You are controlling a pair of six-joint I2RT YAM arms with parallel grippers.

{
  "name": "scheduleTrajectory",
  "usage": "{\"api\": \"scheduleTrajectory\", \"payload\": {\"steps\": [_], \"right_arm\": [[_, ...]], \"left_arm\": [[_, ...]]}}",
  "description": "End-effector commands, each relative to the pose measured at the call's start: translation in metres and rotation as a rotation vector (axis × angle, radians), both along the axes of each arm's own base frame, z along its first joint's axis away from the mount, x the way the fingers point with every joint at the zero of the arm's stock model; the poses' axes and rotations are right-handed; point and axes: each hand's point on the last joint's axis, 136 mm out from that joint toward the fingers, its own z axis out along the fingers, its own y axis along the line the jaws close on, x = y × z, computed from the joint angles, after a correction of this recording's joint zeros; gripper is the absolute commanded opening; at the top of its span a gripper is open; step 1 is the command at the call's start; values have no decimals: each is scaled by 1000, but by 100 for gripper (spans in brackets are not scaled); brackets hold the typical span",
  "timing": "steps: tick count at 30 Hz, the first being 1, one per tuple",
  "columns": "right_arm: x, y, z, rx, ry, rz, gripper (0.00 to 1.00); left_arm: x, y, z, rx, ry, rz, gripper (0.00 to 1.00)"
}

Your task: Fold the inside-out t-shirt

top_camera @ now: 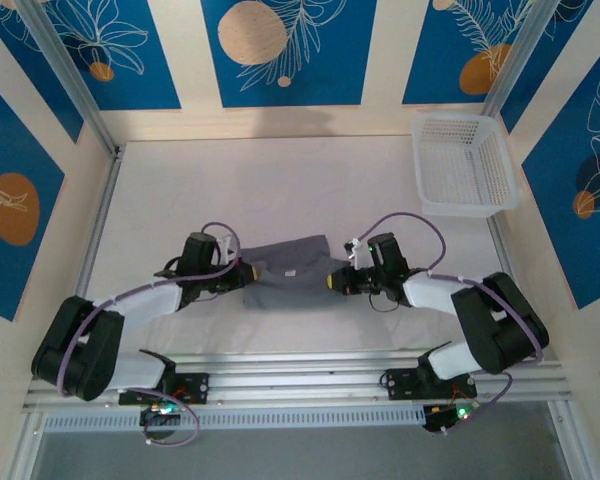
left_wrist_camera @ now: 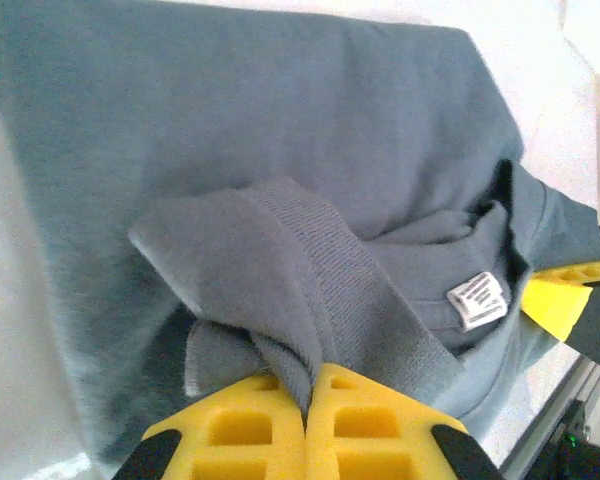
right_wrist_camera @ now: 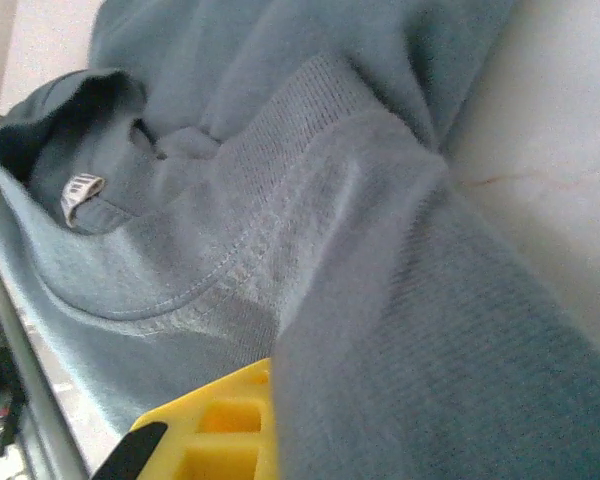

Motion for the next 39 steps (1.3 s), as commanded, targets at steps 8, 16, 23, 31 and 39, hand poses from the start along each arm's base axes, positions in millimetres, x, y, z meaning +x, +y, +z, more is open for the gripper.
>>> {"api": "scheduleTrajectory", "payload": {"steps": [8, 16, 23, 31, 39], "right_arm": [[47, 7, 117, 61, -402, -61, 0], [107, 7, 70, -49, -293, -101, 0], [121, 15, 4, -79, -106, -58, 8], [123, -22, 68, -170, -114, -259, 69], [75, 32, 86, 9, -72, -148, 57]], "left_arm": [[39, 27, 70, 124, -309, 148, 0], [76, 44, 30, 297, -342, 225, 0], [84, 46, -40, 355, -190, 252, 5], [80, 52, 19, 338, -227, 275, 53], [46, 20, 67, 176, -246, 198, 55]]}}
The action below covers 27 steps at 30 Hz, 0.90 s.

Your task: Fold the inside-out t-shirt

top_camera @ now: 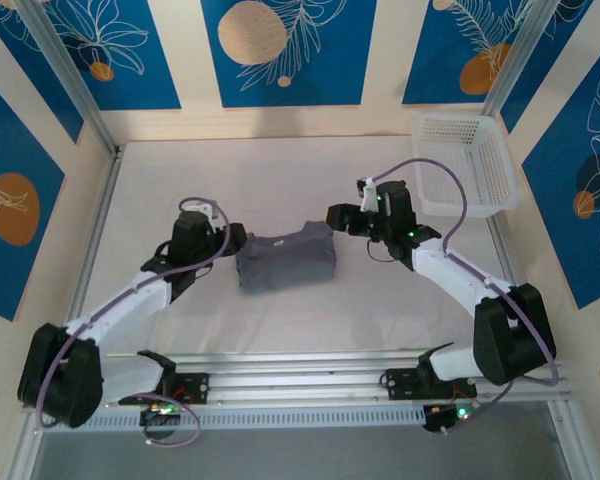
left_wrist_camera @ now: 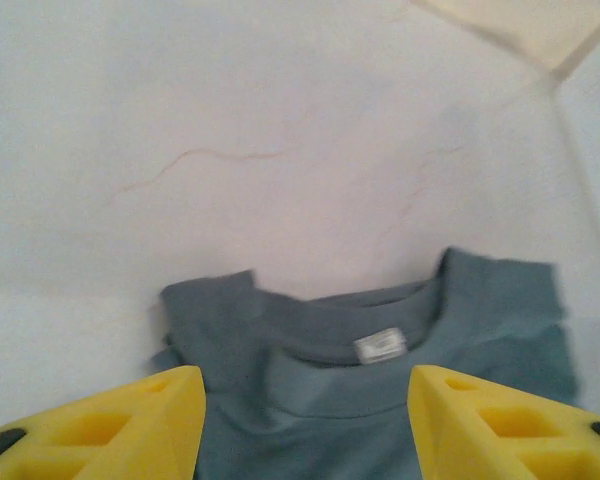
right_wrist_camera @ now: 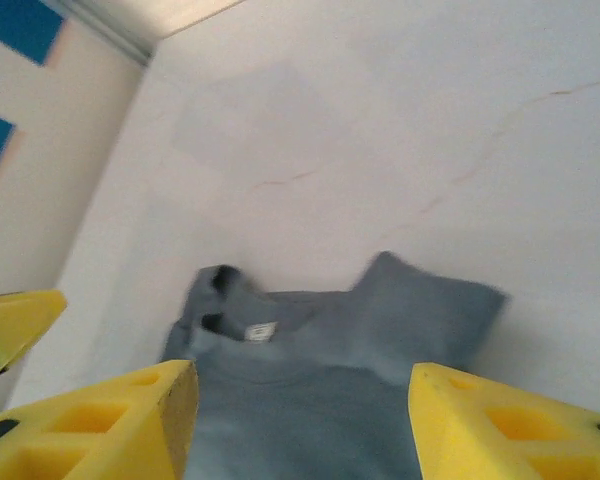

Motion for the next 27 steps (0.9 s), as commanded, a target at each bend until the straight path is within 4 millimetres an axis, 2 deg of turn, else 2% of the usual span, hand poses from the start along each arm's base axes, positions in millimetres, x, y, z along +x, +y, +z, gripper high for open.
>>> {"api": "scheduleTrajectory", "payload": {"steps": [1, 4, 5, 7, 9, 12, 14, 17, 20, 22, 24, 27], "right_arm": [[-31, 40, -60, -47, 171, 106, 58], [-35, 45, -122, -100, 289, 85, 57], [-37, 47, -135, -88, 331, 92, 55], [-42, 55, -137, -60, 397, 126, 52], [-45, 66, -119, -32, 381, 169, 52], [-44, 71, -69, 86, 316, 185, 55], [-37, 57, -28, 216, 276, 136, 55], [-27, 15, 8, 246, 180, -40, 56], [-28, -25, 24, 164, 66, -197, 58], [-33, -45, 28, 154, 38, -267, 59], [-39, -57, 26, 178, 45, -301, 59], [-50, -64, 19, 202, 82, -313, 59]], "left_arm": [[-25, -30, -25, -38, 128, -100, 55], [-37, -43, -49, -18, 184, -122, 55], [-40, -45, -55, -21, 194, -123, 55], [-47, -47, -62, -32, 207, -130, 55], [-51, -50, -60, -31, 204, -152, 56], [-57, -60, -47, -19, 178, -208, 57], [-62, -78, -36, -17, 158, -266, 57], [-67, -111, -32, -5, 158, -342, 58], [-63, -143, -43, 6, 174, -396, 58], [-55, -155, -57, 8, 186, -399, 57], [-45, -158, -76, 45, 212, -384, 57], [-31, -152, -99, 116, 242, -344, 56]]}}
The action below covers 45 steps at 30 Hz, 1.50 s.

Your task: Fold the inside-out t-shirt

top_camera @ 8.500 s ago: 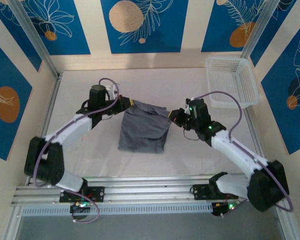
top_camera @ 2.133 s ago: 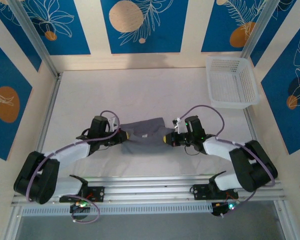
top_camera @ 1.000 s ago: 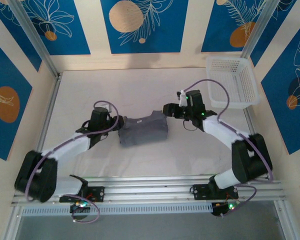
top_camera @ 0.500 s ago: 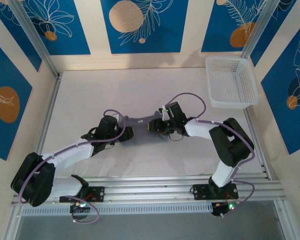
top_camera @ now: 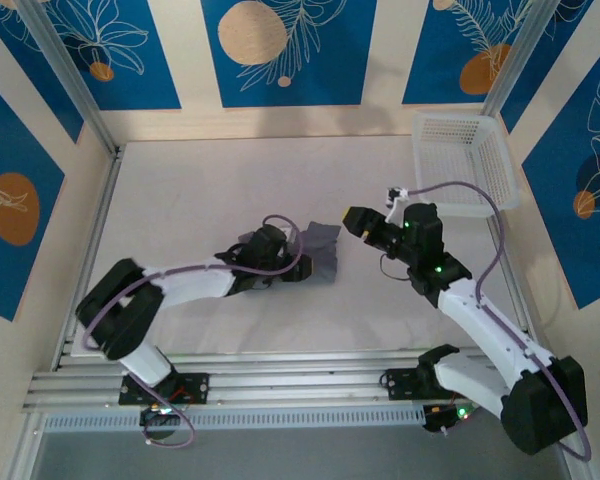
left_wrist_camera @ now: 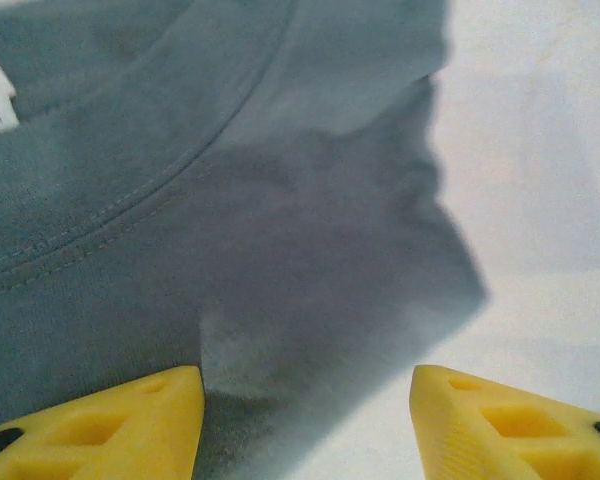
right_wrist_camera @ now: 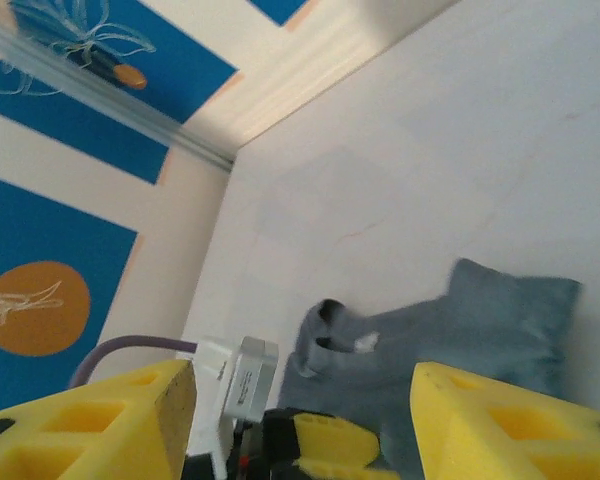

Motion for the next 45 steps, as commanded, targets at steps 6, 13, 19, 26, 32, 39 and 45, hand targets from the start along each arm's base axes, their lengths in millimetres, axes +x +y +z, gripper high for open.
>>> {"api": "scheduleTrajectory", "payload": {"steps": [6, 13, 19, 26, 32, 39, 45], "right_arm": [[-18, -20, -40, -31, 136, -62, 59], [-17, -19, -24, -21, 113, -43, 59], [-18, -18, -17, -9, 108, -31, 59], [-27, -24, -10, -29, 98, -32, 59], [-23, -18, -22, 16, 125, -28, 59], [-22, -15, -19, 6, 124, -8, 60], [-33, -24, -18, 1, 121, -27, 59]], "left_arm": [[51, 56, -34, 188, -50, 88, 54], [106, 154, -35, 430, -55, 138, 50], [160, 214, -28, 288, -27, 276, 53], [176, 200, 43, 152, -107, 246, 72], [146, 200, 34, 273, 24, 450, 82], [125, 259, -2, 417, 241, 834, 59], [170, 262, -20, 352, 276, 812, 51]]}}
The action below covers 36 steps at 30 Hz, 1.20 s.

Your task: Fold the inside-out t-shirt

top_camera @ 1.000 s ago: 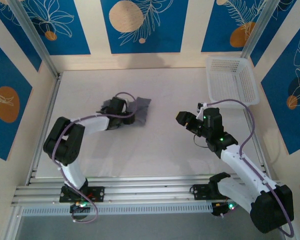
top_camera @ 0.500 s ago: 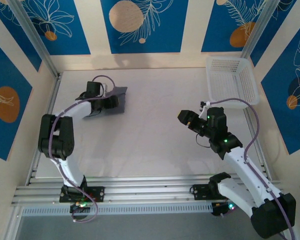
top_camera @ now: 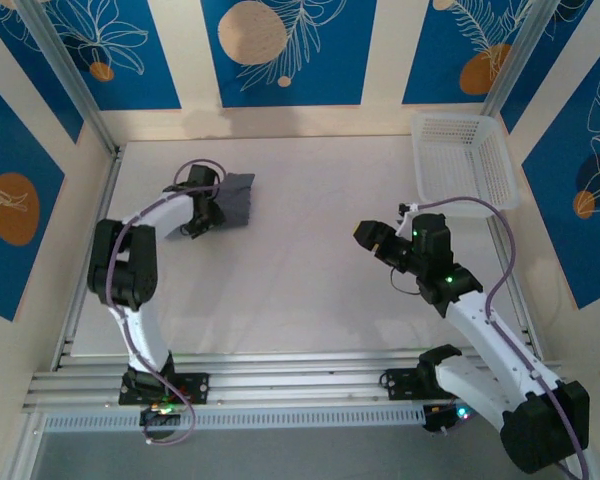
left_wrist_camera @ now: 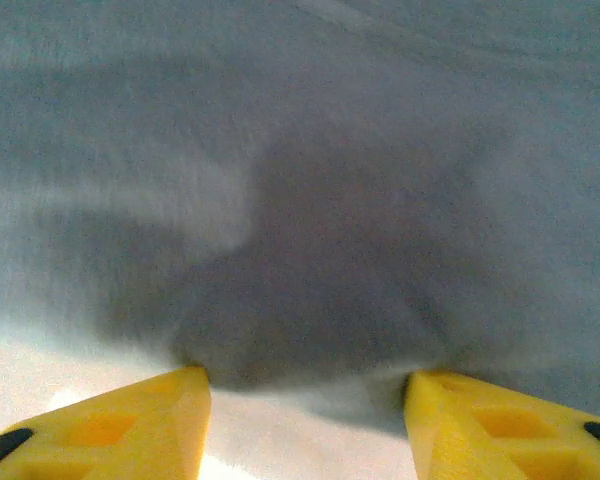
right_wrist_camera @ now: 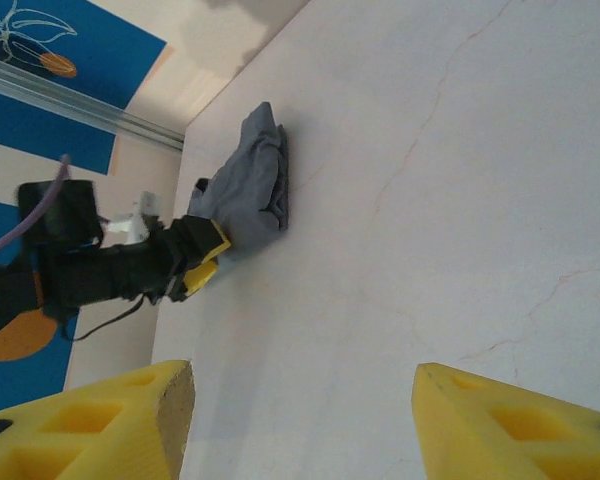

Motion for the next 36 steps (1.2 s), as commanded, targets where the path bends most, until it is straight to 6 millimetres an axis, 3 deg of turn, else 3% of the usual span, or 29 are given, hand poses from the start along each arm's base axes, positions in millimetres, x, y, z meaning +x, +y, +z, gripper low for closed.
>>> {"api": "scheduleTrajectory", "payload": {"steps": [1, 8, 15, 21, 24, 27, 30, 33, 36], "right_arm": [[-11, -5, 5, -4, -10, 5, 59], [-22, -13, 25, -37, -34, 28, 60], [-4, -18, 30, -3, -39, 12, 60], [14, -18, 25, -17, -7, 29, 60], [22, -23, 17, -20, 13, 18, 60], [27, -30, 14, -29, 15, 9, 60], [31, -47, 11, -91, -13, -38, 62], [35, -64, 4, -132, -33, -76, 75], [42, -72, -8, -118, -43, -93, 77]], "left_arm": [[31, 9, 0, -2, -2, 46, 49], [93, 50, -9, -44, 3, 137, 43], [133, 105, -14, -26, -21, 176, 43], [176, 114, -4, -56, -137, 75, 43], [189, 111, 13, -66, -204, 52, 45], [188, 102, 49, -117, -279, 45, 48], [170, 86, 98, -199, -427, 34, 54], [132, 70, 143, -262, -557, 9, 57], [81, 49, 169, -343, -654, -31, 62]]}}
